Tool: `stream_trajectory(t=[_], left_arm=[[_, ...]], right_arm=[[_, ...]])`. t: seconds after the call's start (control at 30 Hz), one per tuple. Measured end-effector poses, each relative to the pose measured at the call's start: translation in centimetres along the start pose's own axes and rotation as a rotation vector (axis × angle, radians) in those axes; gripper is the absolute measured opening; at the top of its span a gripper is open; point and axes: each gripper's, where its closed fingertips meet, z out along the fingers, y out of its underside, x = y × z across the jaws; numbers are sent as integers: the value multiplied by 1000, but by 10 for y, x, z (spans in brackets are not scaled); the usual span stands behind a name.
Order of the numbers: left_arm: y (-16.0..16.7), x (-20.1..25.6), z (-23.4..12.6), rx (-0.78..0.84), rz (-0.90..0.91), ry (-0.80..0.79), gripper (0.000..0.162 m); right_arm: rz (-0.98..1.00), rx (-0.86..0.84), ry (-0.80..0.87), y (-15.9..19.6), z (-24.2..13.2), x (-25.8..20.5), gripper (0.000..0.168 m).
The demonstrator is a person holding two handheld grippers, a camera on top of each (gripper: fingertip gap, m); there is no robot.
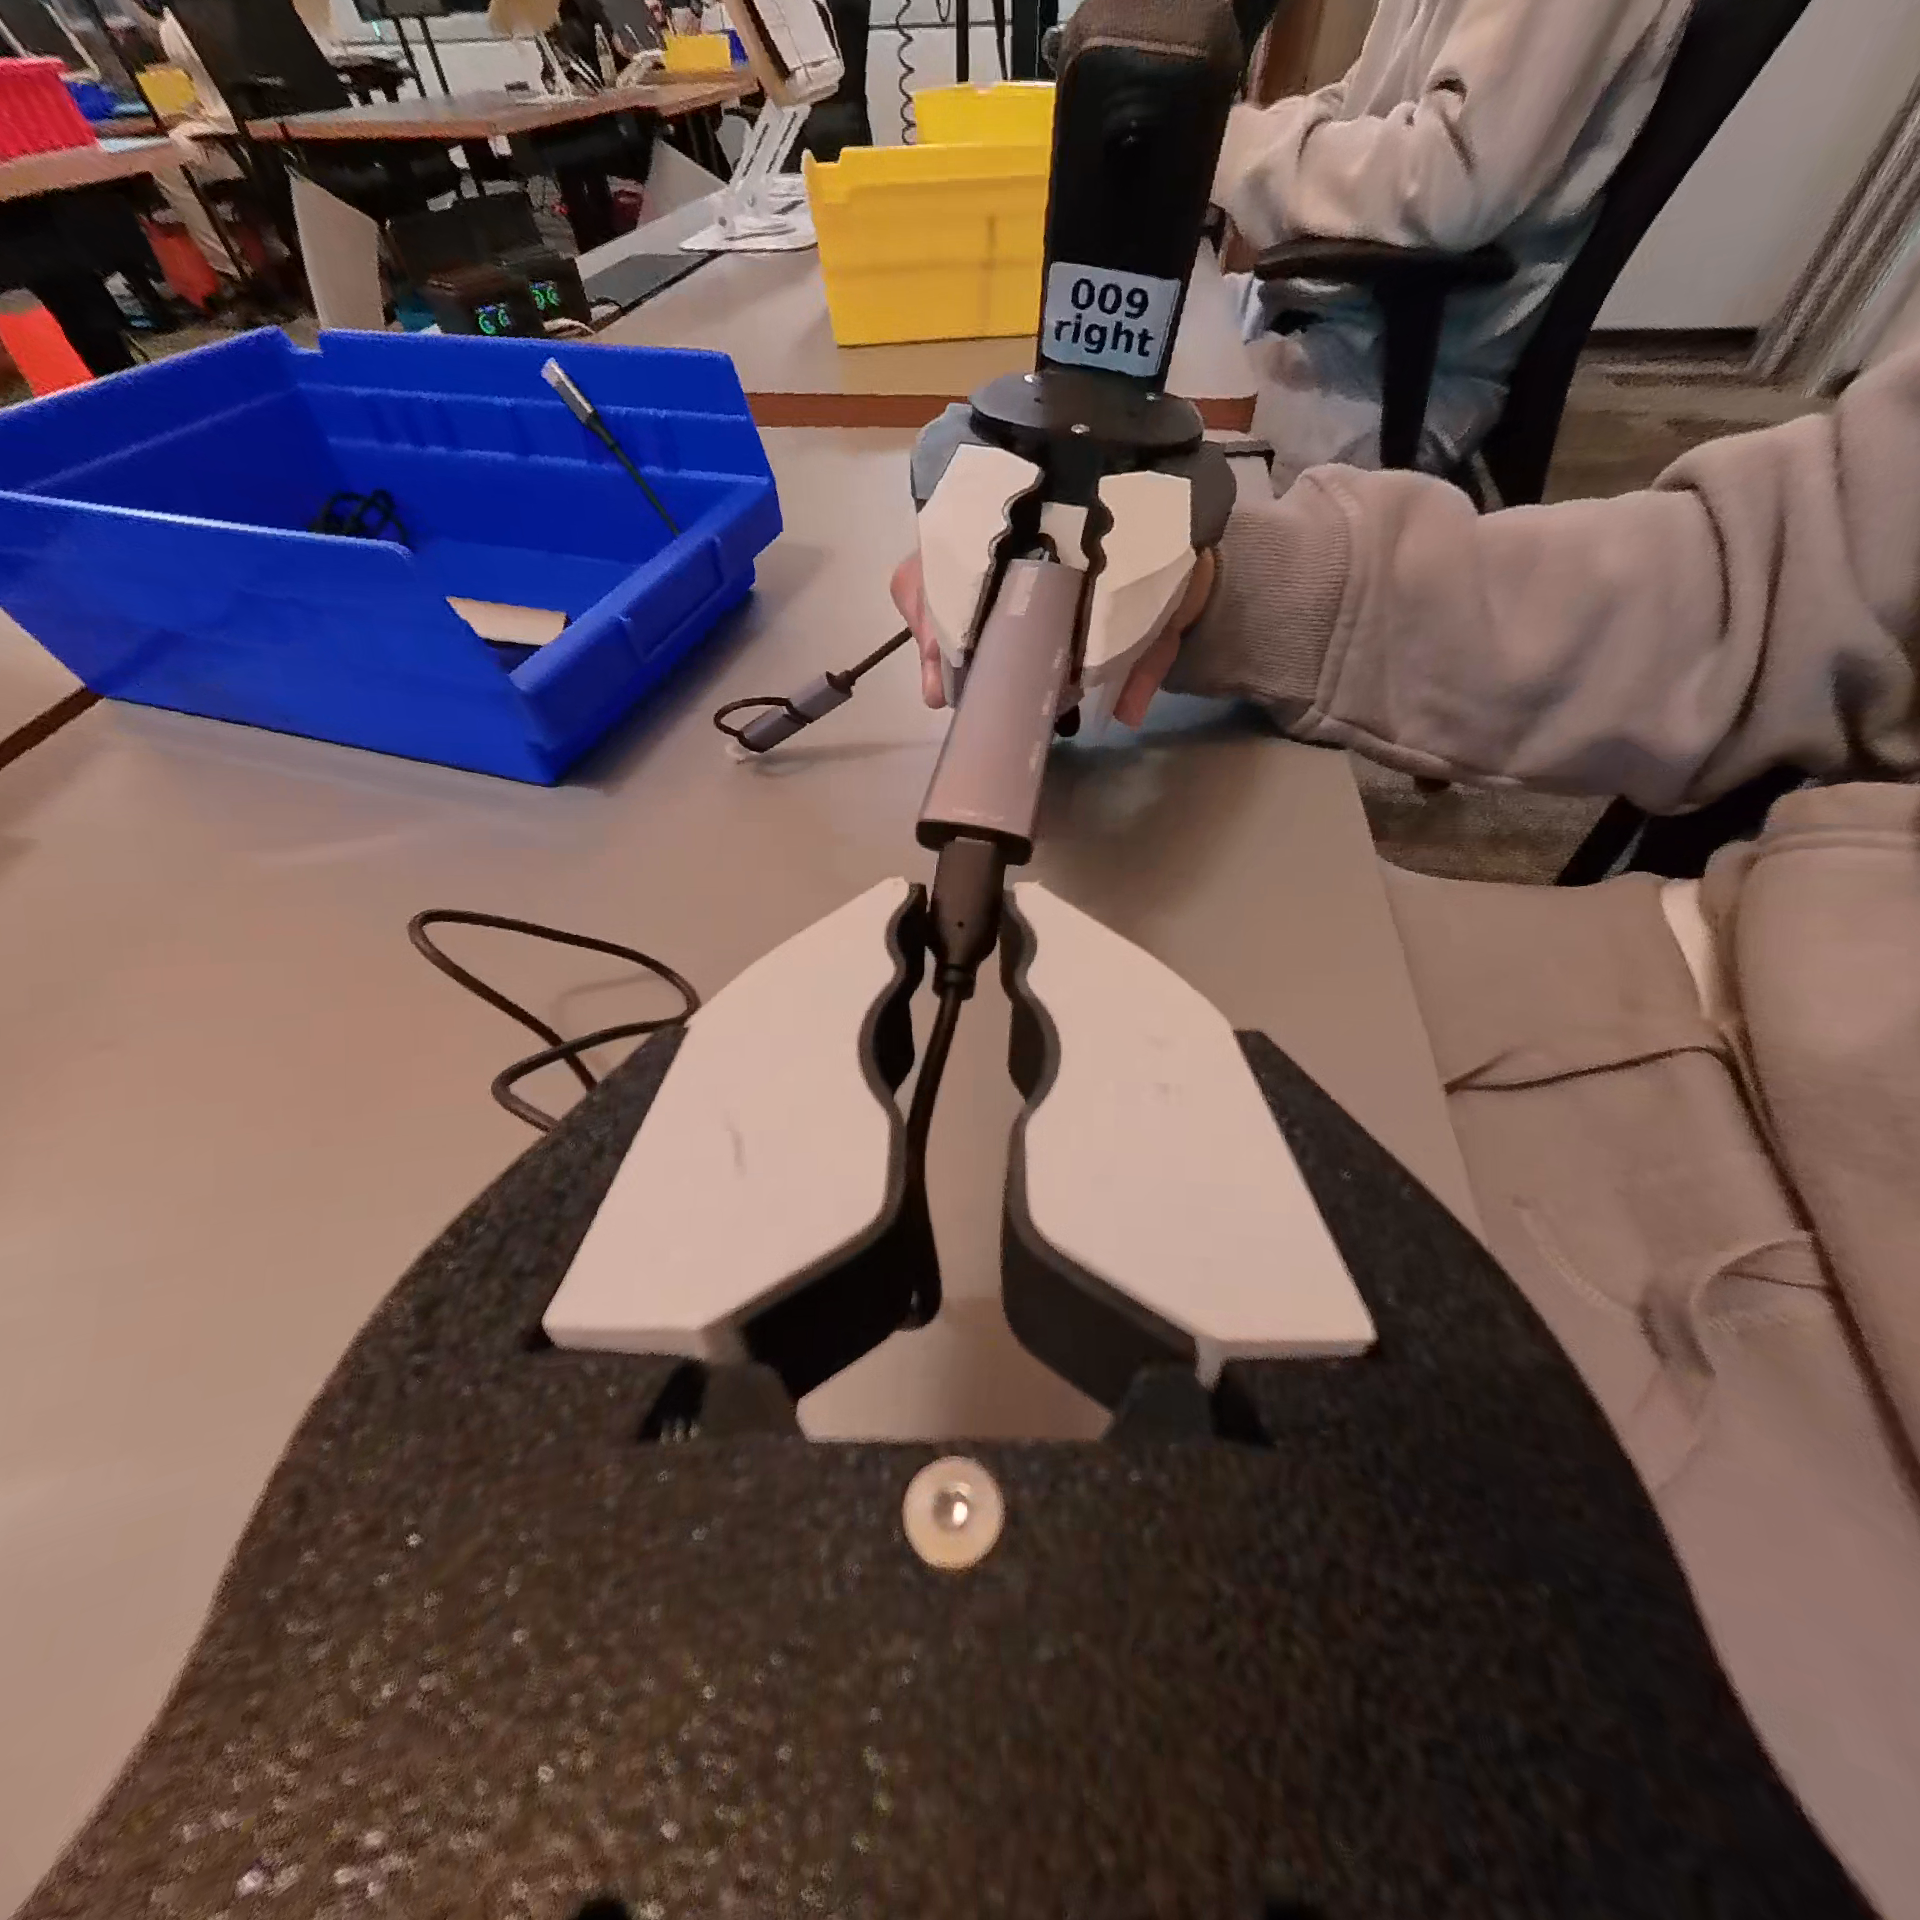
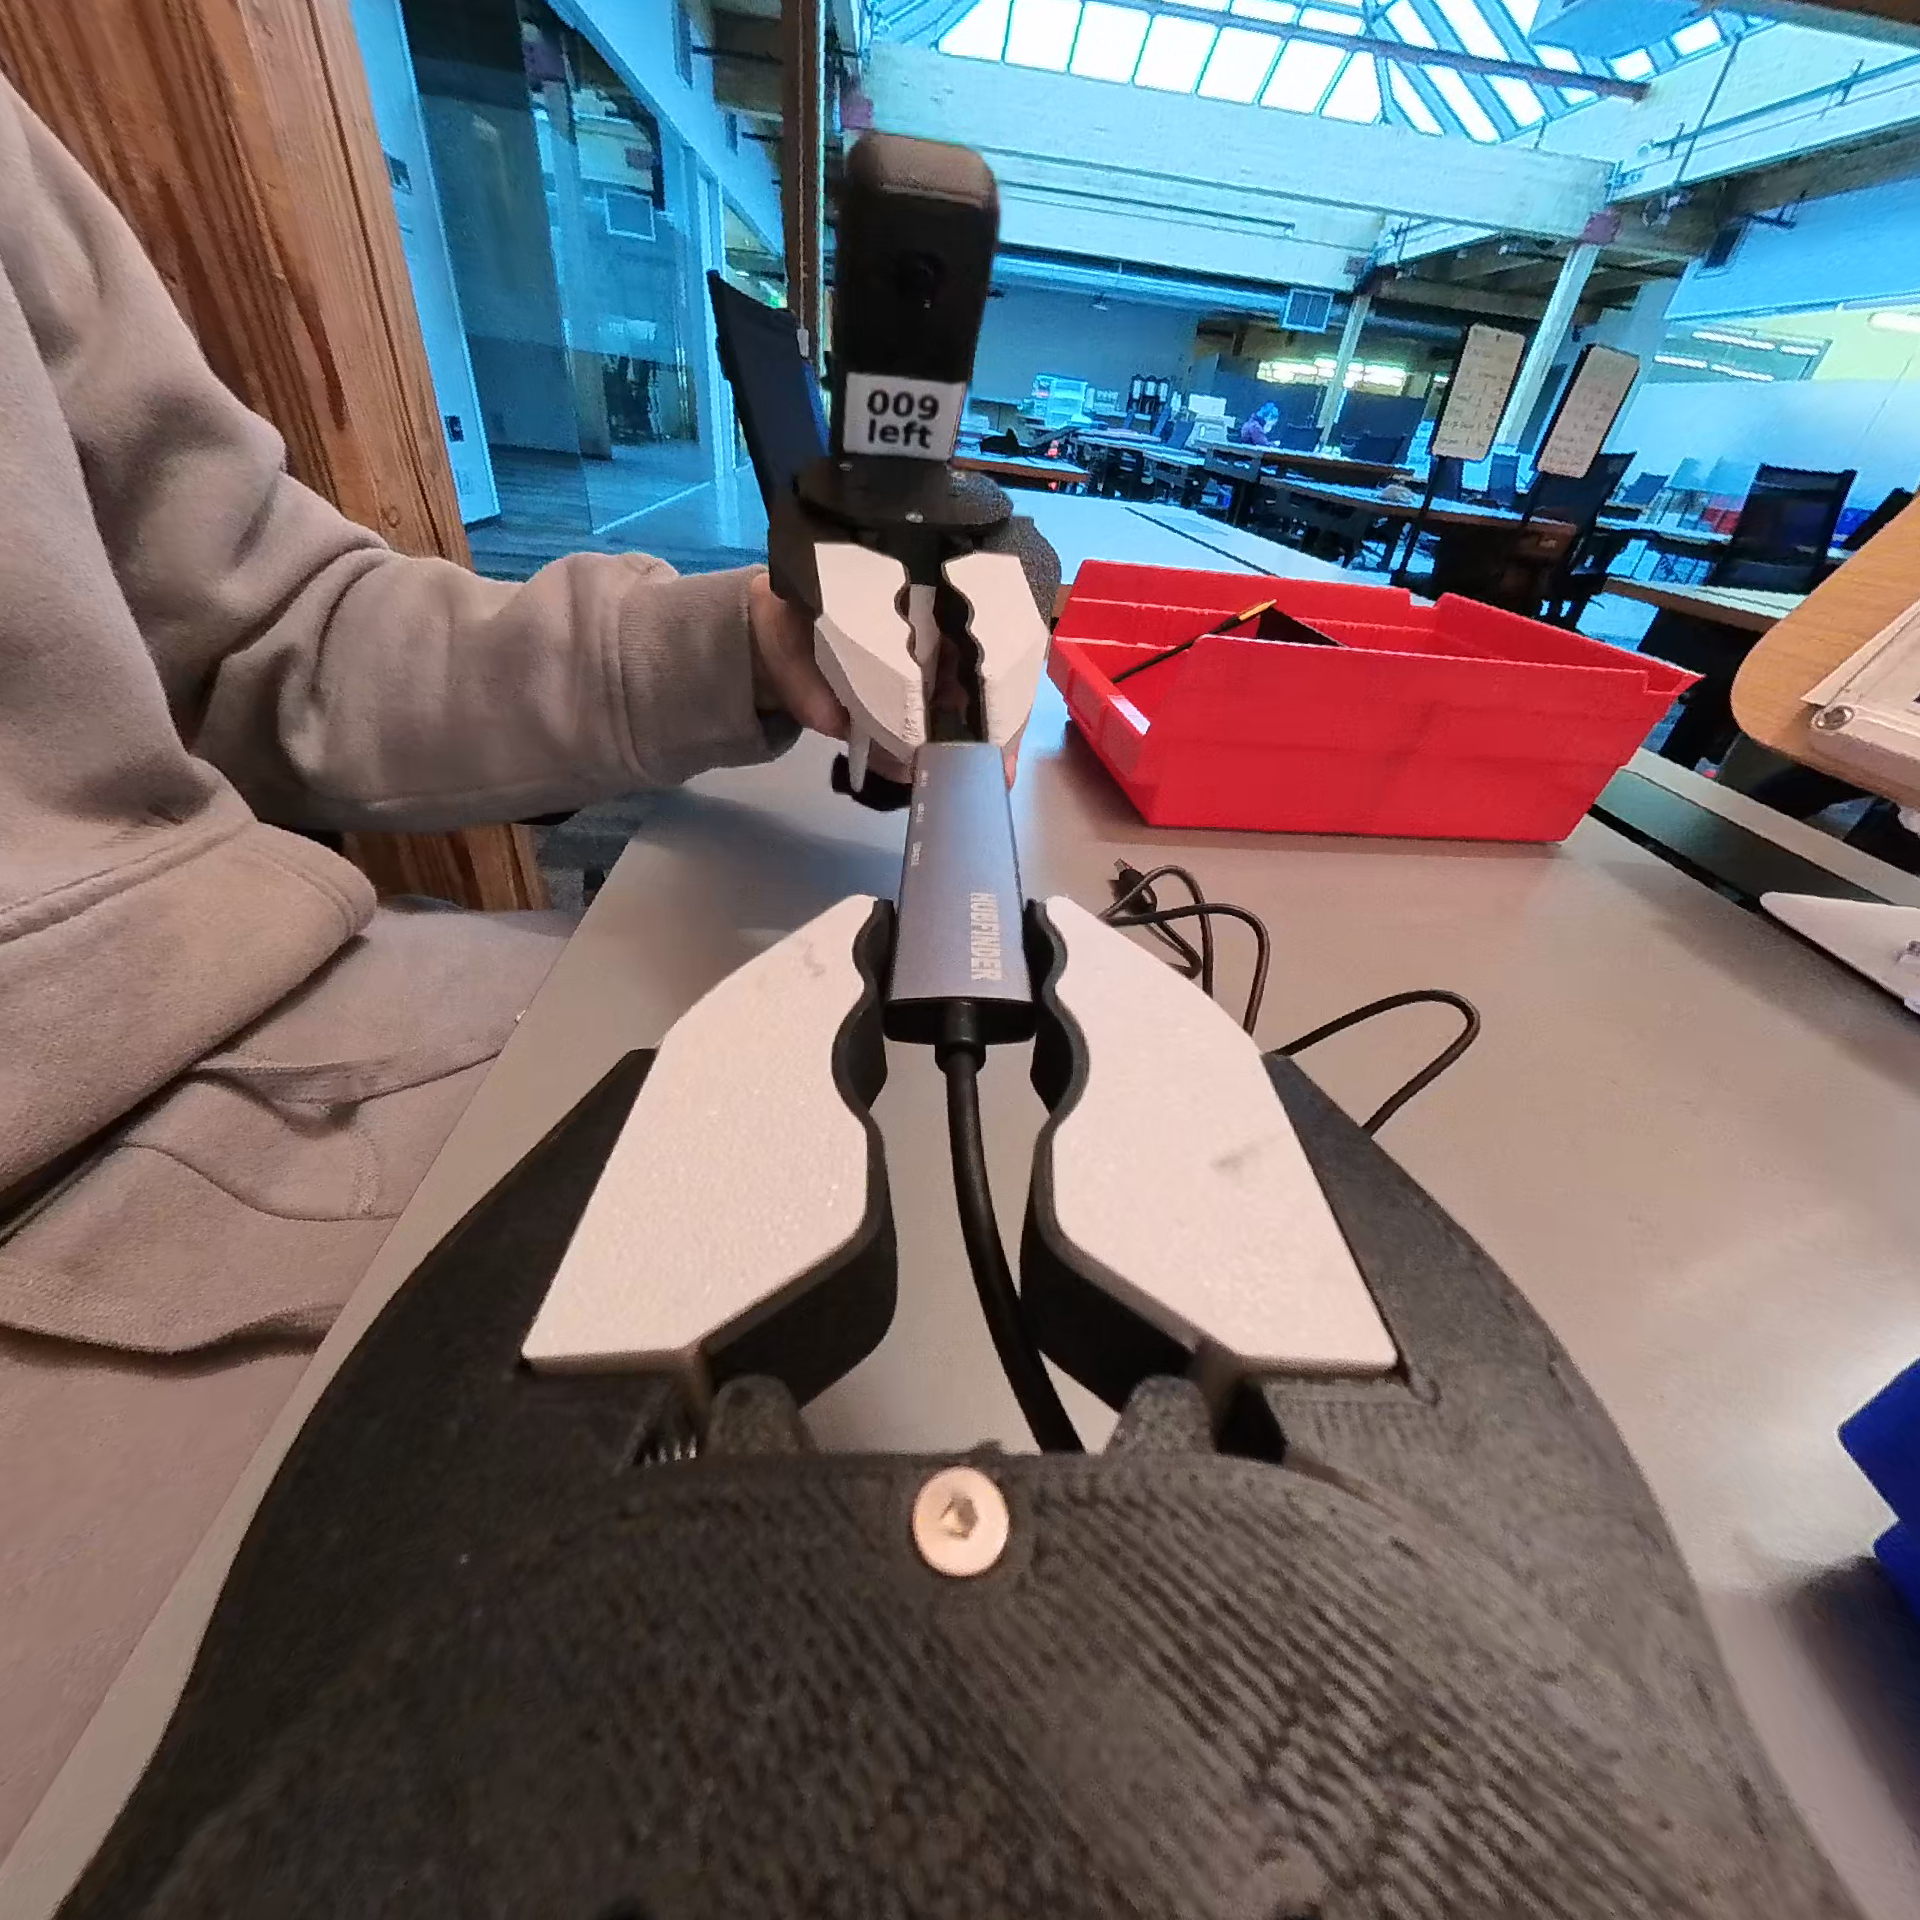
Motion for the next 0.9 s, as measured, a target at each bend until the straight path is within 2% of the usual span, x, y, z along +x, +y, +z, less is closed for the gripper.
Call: stream_trajectory(t=[0.13,0.27,0.6,0.9], left_arm=[[2,0,-2,-7,61,-9,12],[12,0,-3,-100,130,-32,12],[12,-5,-6,-66,138,-45,12],[17,-4,-10,-104,132,-30,12]], right_arm=[[7,-18,-5,2,3,-1,25],[32,-49,-8,5,6,-1,25],[91,-71,-10,8,9,2,25],[85,-131,-22,15,15,-2,25]])
